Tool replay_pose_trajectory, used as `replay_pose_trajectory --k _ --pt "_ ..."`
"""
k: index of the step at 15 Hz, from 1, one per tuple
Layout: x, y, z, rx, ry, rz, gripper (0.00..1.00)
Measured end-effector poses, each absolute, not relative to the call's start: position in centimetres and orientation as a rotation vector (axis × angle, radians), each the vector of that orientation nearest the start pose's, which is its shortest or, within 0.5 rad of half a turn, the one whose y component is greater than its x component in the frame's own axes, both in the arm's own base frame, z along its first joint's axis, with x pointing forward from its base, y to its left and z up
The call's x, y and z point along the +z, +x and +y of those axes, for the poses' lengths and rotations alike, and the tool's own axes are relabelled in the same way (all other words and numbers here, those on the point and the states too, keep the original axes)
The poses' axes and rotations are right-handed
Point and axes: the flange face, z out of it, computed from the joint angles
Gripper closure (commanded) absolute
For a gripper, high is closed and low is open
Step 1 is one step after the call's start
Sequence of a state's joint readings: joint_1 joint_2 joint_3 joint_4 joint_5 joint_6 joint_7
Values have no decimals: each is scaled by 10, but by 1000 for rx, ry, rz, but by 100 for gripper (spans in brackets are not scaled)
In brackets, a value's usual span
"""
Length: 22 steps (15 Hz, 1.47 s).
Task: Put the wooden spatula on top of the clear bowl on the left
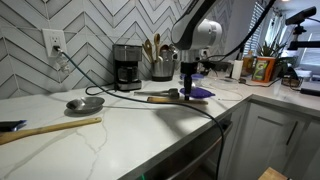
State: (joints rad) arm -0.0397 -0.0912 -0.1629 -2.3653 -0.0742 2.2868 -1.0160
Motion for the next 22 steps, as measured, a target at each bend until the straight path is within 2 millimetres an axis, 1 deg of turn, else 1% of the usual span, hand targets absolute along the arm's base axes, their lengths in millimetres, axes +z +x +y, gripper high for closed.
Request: replay_pose_trajectory --k 1,2,3,5,6,7,11,12,13,14,15,16,17,22 --pt "362 481 -101 25 -2888 -1336 57" --pt "361 482 -101 29 -2886 -1341 58" --pt "360 483 -101 33 -2884 -1344 53" --pt "357 486 -101 41 -2881 -1346 50" --pt "355 487 -101 45 -2880 -1347 45" --pt "354 488 -102 49 -2879 -1347 48" --pt "347 491 -104 67 -2876 -1343 50" --pt "345 491 -104 73 -2875 -1341 58" --pt "344 491 -104 78 -2873 -1340 77" --pt "343 491 -105 79 -2873 -1340 84" --pt "344 492 -105 76 -2874 -1341 94" --pt "344 492 -106 75 -2875 -1341 97" --pt "345 492 -106 74 -2875 -1342 94" --pt "348 492 -104 67 -2864 -1371 94"
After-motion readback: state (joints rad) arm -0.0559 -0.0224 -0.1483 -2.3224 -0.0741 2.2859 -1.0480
